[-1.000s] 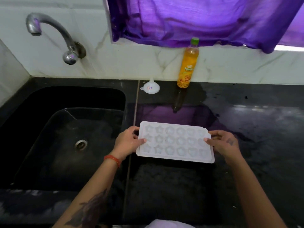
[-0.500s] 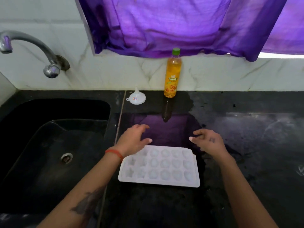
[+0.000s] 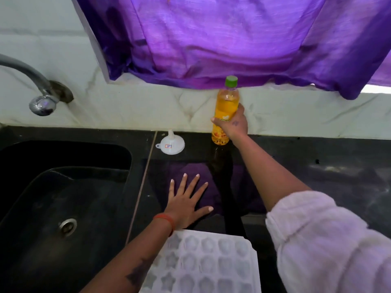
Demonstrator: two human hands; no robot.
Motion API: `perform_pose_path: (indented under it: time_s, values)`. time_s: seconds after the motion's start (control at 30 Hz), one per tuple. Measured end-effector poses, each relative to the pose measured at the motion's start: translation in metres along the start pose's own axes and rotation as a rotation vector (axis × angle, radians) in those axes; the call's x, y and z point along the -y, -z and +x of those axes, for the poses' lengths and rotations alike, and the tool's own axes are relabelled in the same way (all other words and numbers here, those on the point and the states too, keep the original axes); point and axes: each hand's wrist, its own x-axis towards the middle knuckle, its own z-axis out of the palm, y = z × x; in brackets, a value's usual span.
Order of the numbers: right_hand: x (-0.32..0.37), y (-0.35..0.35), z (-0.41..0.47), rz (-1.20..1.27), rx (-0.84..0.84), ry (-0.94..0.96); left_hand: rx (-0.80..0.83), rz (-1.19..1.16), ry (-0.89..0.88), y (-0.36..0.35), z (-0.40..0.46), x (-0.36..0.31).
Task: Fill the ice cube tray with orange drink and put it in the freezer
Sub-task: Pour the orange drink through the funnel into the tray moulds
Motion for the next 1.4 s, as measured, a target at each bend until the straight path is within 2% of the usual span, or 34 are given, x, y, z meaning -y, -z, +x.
perform_pose_path:
  time_s: [0.13, 0.27, 0.53, 0.67, 0.73, 0.83, 0.93, 1.0, 1.1, 1.17, 1.3, 1.4]
  values:
    - [-0.004, -0.018, 0.011, -0.003, -0.118, -0.012, -0.008, -0.01, 0.004, -0.002, 0.001, 0.0]
    - [-0.008, -0.011, 0.004, -0.05, -0.122, 0.033, 0.009, -0.027, 0.01, 0.001, 0.0, -0.001]
    - [-0.028, 0.029, -0.094, 0.01, -0.12, 0.035, 0.043, -0.102, 0.003, 0.011, -0.003, -0.003]
    - [-0.04, 0.04, -0.158, -0.06, -0.104, 0.049, 0.074, -0.304, -0.004, 0.026, -0.007, 0.001]
    - [-0.043, 0.042, -0.18, -0.068, -0.111, 0.061, 0.012, -0.524, -0.01, 0.04, -0.015, 0.0]
    - [-0.044, 0.041, -0.201, -0.081, -0.121, 0.052, -0.062, -0.818, -0.143, 0.057, -0.035, -0.012]
    - [-0.041, 0.041, -0.215, -0.063, -0.104, 0.053, -0.043, -0.908, -0.249, 0.066, -0.048, -0.027]
    - [-0.037, 0.046, -0.217, -0.073, -0.006, 0.002, -0.032, -0.965, -0.314, 0.071, -0.049, -0.037]
    - [-0.021, 0.068, -0.222, -0.057, 0.164, -0.038, -0.105, -0.997, -0.338, 0.079, -0.046, -0.048]
    - [-0.005, 0.088, -0.226, -0.007, 0.142, -0.027, -0.17, -1.016, -0.31, 0.083, -0.045, -0.054]
    - [0.043, 0.11, -0.229, -0.312, -0.096, 0.139, -0.304, -0.952, -0.27, 0.092, -0.044, -0.068]
    - [0.068, 0.102, -0.218, -0.639, -0.16, 0.219, -0.405, -0.932, -0.231, 0.1, -0.047, -0.079]
